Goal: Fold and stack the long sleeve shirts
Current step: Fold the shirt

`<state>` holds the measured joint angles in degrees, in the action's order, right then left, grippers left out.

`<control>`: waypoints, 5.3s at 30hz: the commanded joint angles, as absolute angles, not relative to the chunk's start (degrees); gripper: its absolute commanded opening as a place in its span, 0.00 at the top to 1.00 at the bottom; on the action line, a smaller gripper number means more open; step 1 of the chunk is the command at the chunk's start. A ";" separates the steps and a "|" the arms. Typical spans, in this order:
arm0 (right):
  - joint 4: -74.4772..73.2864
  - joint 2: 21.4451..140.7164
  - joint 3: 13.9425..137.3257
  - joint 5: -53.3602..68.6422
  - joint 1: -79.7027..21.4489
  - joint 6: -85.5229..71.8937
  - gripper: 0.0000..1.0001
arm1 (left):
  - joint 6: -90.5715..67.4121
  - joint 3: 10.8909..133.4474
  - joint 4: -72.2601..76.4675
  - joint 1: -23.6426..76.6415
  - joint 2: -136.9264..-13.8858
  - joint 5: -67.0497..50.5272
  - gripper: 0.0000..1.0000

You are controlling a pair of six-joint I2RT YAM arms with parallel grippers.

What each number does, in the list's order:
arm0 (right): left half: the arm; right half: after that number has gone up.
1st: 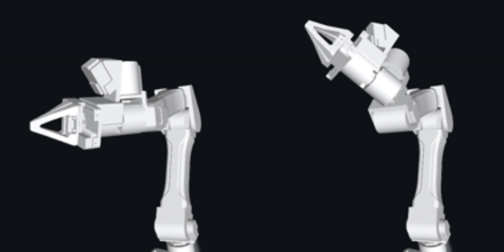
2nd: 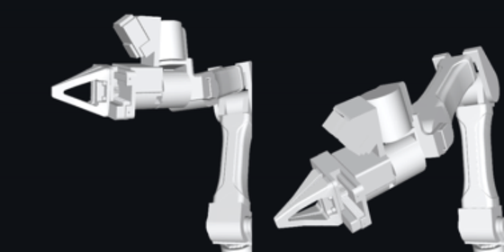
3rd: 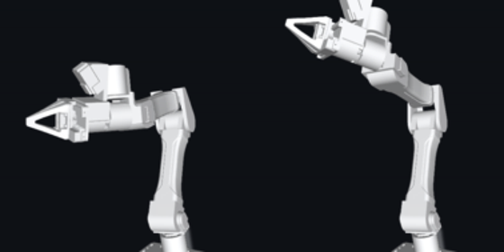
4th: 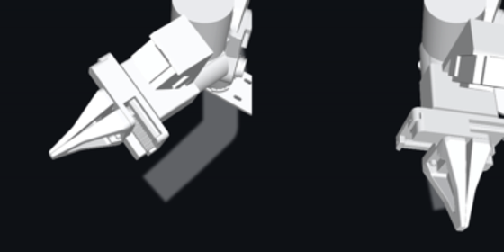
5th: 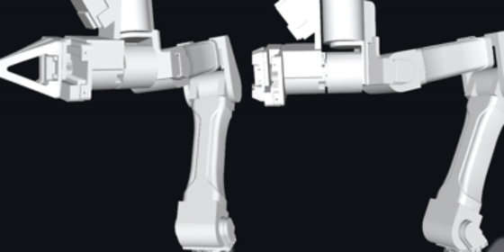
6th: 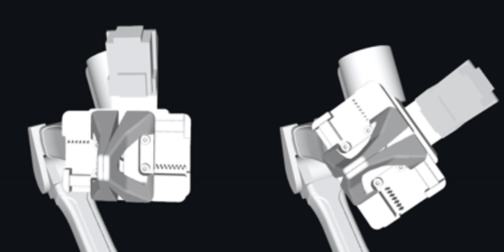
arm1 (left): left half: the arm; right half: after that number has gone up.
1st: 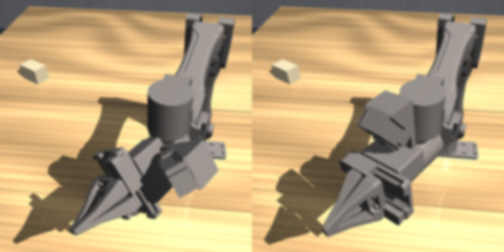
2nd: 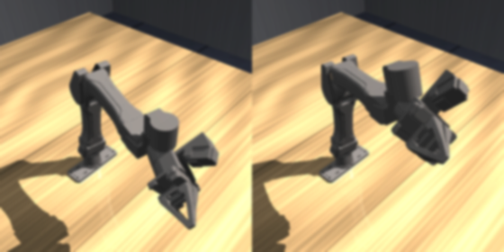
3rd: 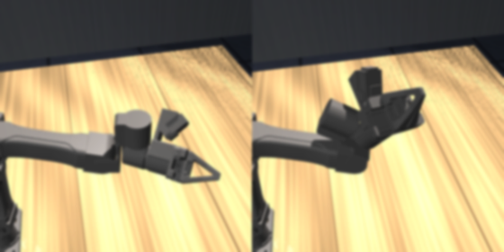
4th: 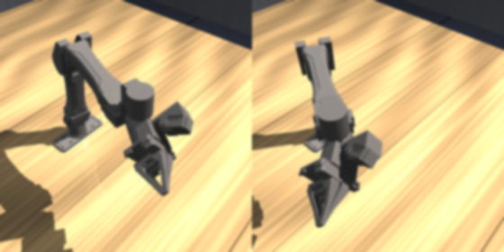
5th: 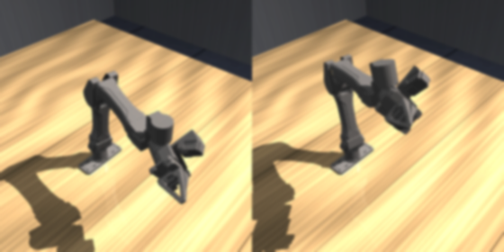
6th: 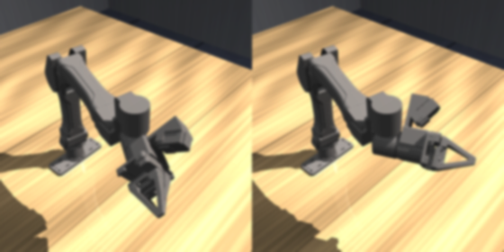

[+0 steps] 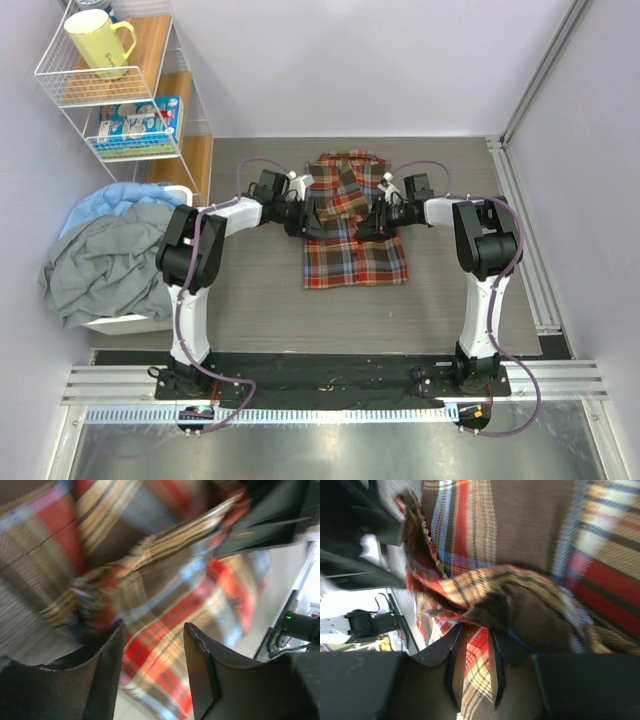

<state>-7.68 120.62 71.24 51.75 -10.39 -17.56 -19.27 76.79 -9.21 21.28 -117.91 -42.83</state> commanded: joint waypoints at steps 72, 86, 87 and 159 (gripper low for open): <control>-36.03 125.59 107.92 48.16 -10.11 8.79 0.52 | 27.24 107.11 -63.63 35.44 -113.97 -40.96 1.00; -35.42 133.94 111.10 47.29 -9.67 7.12 0.52 | 28.92 122.36 -58.10 28.30 -138.43 -34.02 1.00; -35.51 134.64 110.75 47.29 -9.93 6.77 0.52 | 29.09 120.17 -56.88 28.30 -138.51 -33.67 1.00; -48.87 130.87 97.73 52.38 -17.84 19.95 0.60 | 29.44 98.07 -59.33 31.12 -116.79 -42.46 1.00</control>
<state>-47.64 131.66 98.02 52.64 -17.78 17.85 27.53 92.42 -57.60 32.80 -114.28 -44.16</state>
